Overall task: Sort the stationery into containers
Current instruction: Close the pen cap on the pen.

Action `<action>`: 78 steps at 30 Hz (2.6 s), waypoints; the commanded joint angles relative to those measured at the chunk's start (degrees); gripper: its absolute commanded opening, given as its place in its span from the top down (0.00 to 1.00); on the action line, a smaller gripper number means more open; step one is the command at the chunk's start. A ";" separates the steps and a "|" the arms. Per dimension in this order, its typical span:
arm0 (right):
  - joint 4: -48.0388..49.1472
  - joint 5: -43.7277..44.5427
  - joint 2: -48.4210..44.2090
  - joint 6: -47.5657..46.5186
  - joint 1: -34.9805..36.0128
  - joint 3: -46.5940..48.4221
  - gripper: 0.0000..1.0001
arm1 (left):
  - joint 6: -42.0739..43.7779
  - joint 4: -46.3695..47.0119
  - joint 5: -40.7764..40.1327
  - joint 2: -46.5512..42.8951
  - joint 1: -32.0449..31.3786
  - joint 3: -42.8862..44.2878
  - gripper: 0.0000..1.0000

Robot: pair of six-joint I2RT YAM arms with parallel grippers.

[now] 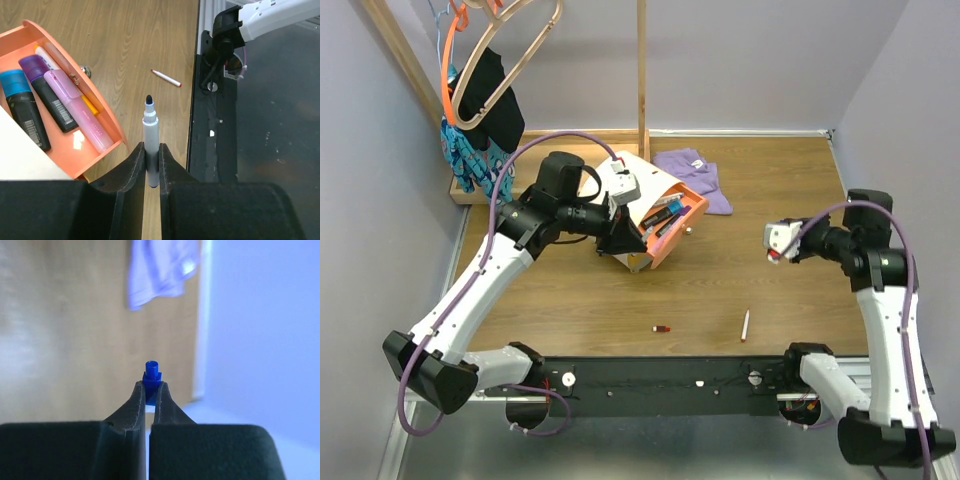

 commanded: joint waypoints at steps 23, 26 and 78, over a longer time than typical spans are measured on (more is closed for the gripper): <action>18.26 -32.17 5.96 -49.72 1.18 7.48 1.00 | -47.54 35.67 13.40 17.01 -7.37 6.63 1.00; 9.20 -33.49 9.65 -58.01 2.49 11.18 0.99 | -50.60 38.66 15.95 19.29 -8.25 7.94 1.00; 9.54 -32.00 3.15 -58.12 13.92 5.47 1.00 | -65.47 56.07 24.49 28.61 -10.10 5.75 1.00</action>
